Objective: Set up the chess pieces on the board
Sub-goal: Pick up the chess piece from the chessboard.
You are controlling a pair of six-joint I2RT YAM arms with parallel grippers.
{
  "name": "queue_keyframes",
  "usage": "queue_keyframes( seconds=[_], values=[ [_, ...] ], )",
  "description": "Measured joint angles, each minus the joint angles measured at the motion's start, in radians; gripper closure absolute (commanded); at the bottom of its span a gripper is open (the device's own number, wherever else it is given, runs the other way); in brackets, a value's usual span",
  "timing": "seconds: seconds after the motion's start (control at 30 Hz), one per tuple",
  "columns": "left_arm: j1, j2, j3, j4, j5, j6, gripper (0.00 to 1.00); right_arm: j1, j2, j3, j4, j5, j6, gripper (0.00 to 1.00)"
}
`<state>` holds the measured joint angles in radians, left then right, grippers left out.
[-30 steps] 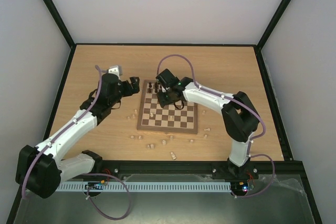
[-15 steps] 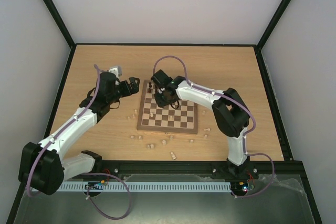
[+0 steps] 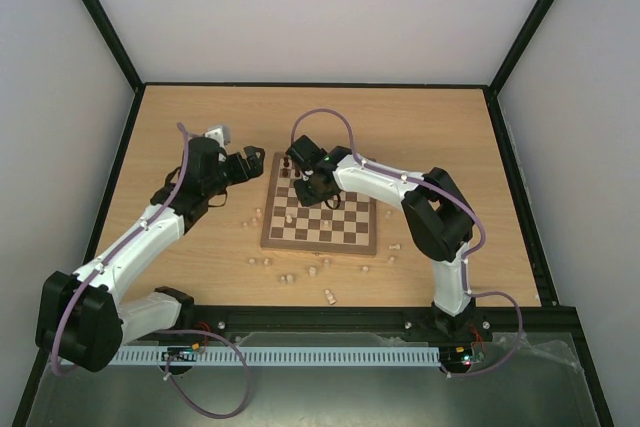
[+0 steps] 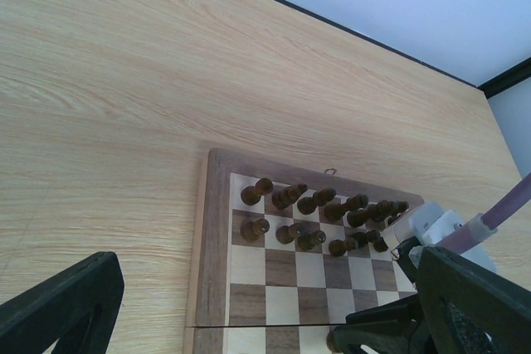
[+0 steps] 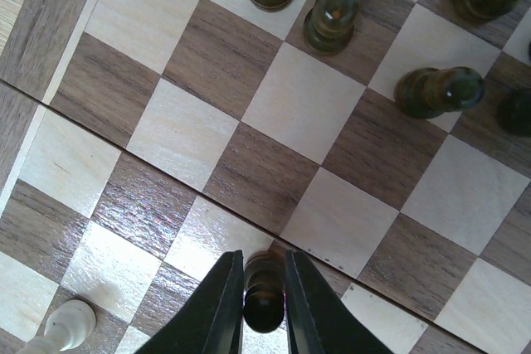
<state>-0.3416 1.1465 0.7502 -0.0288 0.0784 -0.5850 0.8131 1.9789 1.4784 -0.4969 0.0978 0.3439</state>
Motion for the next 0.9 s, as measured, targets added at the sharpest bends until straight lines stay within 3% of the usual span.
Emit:
queue_keyframes(
  seconds=[0.07,0.13,0.23,0.5,0.7,0.9],
  values=[
    [0.0,0.0,0.0,0.0,0.0,0.0,0.01,0.0,0.0,0.0,0.0,0.0,0.0,0.83],
    [0.0,0.0,0.0,0.0,0.0,0.0,0.0,0.0,0.0,0.0,0.0,0.0,0.0,0.69],
    [0.0,0.0,0.0,0.0,0.0,0.0,0.0,0.0,0.0,0.0,0.0,0.002,0.005,0.68],
    [0.0,0.0,0.0,0.0,0.0,-0.001,0.01,0.0,0.0,-0.003,-0.001,0.003,0.0,0.81],
    [0.0,0.001,0.0,0.0,0.0,-0.002,0.0,0.001,0.0,-0.013,-0.003,0.003,0.0,0.83],
    [0.0,0.002,0.0,0.0,0.0,-0.002,0.0,0.001,0.0,-0.014,-0.007,0.008,-0.001,0.96]
  ],
)
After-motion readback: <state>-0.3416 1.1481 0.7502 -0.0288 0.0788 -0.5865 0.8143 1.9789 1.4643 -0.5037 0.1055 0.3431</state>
